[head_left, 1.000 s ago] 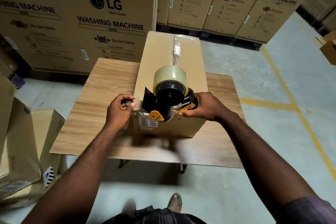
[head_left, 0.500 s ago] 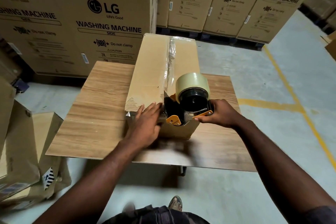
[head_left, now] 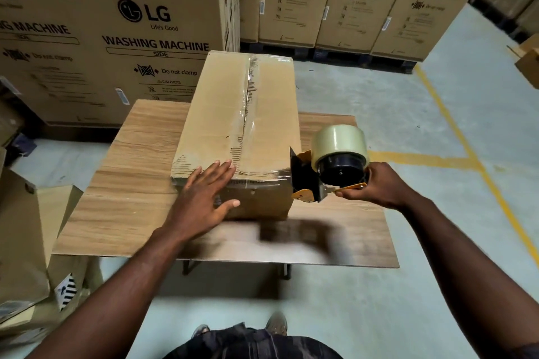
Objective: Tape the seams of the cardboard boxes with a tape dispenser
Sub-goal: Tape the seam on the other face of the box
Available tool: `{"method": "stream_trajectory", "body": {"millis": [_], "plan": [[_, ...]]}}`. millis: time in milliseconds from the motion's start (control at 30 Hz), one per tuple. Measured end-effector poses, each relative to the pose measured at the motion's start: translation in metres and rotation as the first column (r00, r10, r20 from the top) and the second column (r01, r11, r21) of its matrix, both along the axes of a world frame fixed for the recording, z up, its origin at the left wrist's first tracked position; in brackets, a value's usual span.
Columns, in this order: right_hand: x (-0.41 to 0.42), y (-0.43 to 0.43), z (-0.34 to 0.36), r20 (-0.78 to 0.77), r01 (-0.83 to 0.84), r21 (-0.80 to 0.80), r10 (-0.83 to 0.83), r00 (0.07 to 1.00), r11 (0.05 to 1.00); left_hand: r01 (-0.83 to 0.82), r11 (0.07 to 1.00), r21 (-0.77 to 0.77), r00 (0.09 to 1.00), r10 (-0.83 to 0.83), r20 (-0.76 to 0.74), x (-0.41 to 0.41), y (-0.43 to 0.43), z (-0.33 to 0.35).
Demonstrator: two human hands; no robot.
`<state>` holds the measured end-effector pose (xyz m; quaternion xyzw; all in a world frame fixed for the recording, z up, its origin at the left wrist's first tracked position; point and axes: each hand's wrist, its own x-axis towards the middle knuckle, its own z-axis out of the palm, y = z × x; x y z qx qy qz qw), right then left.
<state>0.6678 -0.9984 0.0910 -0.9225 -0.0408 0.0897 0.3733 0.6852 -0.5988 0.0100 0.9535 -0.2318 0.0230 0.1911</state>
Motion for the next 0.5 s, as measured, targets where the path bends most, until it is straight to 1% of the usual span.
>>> {"method": "stream_trajectory", "body": {"millis": [67,133,167,200,267,333,400,433,500], "plan": [[0.0,-0.004,-0.006,0.012,-0.009,0.004,0.009,1.0,1.0,-0.04,0.997,-0.059,0.999,0.04,0.002,0.0,-0.005,0.002],[0.001,-0.006,-0.012,0.021,-0.005,0.021,0.005,1.0,1.0,-0.122,0.978,-0.168,0.992,0.115,-0.054,0.0,-0.015,0.011],[0.001,-0.007,-0.015,0.026,-0.007,0.025,0.007,1.0,1.0,-0.147,0.967,-0.208,0.988,0.133,-0.079,0.0,-0.024,0.017],[0.001,-0.008,-0.017,0.031,-0.012,0.025,0.012,0.999,1.0,-0.138,0.963,-0.231,0.988,0.12,-0.092,0.0,-0.036,0.024],[0.001,-0.009,-0.021,0.03,-0.011,0.035,0.01,0.999,0.999,-0.025,0.976,-0.215,0.995,0.004,-0.096,-0.004,-0.069,0.035],[-0.001,-0.009,-0.021,0.033,-0.01,0.043,0.009,0.999,0.999,0.089,0.985,-0.145,0.985,-0.109,-0.136,-0.01,-0.1,0.039],[-0.001,-0.011,-0.022,0.04,-0.011,0.045,0.009,0.999,0.999,0.108,0.992,-0.07,0.977,-0.119,-0.175,-0.013,-0.118,0.033],[-0.002,-0.012,-0.023,0.037,-0.005,0.056,0.003,0.999,0.998,0.104,0.992,-0.073,0.98,-0.114,-0.164,-0.013,-0.12,0.03],[-0.002,-0.014,-0.03,0.033,0.016,0.084,-0.019,0.999,0.996,0.096,0.987,-0.125,0.987,-0.111,-0.118,-0.012,-0.117,0.022]]}}
